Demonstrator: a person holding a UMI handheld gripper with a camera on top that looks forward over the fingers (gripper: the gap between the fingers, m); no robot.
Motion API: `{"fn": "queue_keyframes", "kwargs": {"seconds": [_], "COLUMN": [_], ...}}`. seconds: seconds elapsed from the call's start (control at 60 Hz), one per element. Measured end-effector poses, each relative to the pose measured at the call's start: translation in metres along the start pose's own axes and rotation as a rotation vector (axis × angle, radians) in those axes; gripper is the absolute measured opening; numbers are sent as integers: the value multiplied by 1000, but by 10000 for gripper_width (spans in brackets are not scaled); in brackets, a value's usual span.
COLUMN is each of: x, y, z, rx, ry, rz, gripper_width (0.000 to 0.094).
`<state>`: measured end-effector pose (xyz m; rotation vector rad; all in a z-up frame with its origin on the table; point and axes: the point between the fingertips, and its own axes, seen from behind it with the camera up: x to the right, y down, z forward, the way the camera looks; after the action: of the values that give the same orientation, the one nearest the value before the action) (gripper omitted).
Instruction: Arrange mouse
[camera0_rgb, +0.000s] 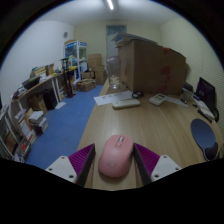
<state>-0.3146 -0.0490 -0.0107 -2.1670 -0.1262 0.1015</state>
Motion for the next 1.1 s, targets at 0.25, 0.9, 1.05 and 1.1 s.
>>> {"fn": "queue_keyframes", "kwargs": {"seconds": [0.25, 0.9, 1.05, 1.1], "x": [7, 368, 410, 412], "y": [-2, -116, -43, -24], "z": [8, -44, -21, -14], "rx": [-33, 101, -21, -63], "ry": [-18, 129, 141, 135], "rz": [31, 28, 50, 50], "gripper_width": [423, 326, 326, 329]}}
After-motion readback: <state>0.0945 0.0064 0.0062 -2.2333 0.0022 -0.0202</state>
